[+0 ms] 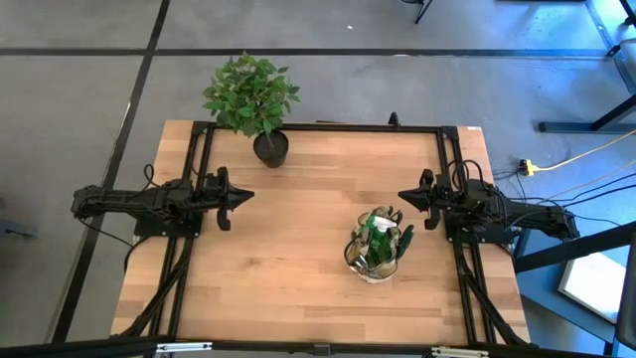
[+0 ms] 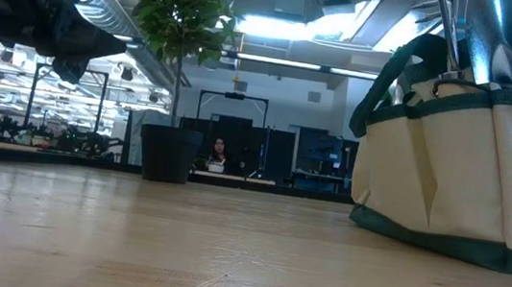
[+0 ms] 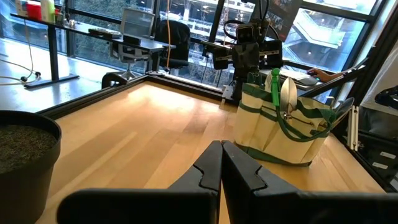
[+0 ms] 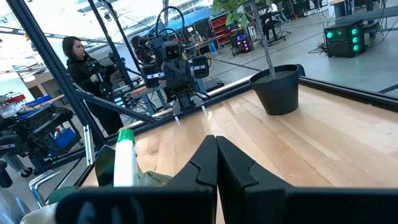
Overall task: Pick & Place Garden tools in Gardening bag
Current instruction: Return to Home Position
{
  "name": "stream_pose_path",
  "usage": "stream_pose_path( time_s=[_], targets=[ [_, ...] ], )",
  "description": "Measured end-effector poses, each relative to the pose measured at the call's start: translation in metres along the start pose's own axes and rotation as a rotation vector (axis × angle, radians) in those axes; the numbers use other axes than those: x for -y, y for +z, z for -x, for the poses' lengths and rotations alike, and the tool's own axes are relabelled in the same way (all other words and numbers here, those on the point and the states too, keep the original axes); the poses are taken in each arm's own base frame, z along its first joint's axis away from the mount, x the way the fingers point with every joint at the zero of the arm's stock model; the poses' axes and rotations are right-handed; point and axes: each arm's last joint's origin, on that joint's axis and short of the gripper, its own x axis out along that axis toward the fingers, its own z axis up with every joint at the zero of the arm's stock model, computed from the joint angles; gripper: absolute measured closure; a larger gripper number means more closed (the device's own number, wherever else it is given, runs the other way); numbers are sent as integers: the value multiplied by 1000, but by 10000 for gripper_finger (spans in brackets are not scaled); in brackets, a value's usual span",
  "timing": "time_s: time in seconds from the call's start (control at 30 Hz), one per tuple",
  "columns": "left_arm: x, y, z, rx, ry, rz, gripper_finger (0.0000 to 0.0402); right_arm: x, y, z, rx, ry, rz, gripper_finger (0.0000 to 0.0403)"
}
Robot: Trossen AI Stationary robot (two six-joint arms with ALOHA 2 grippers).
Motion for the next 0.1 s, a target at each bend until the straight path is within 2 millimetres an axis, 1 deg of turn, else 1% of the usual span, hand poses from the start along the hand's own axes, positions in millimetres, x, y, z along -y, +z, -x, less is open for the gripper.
stream_pose_path(
  time_s=[0.1],
  targets=[
    [0, 0, 0, 0, 0, 0, 400, 0, 0, 0, 0, 0, 0, 403]
  ],
)
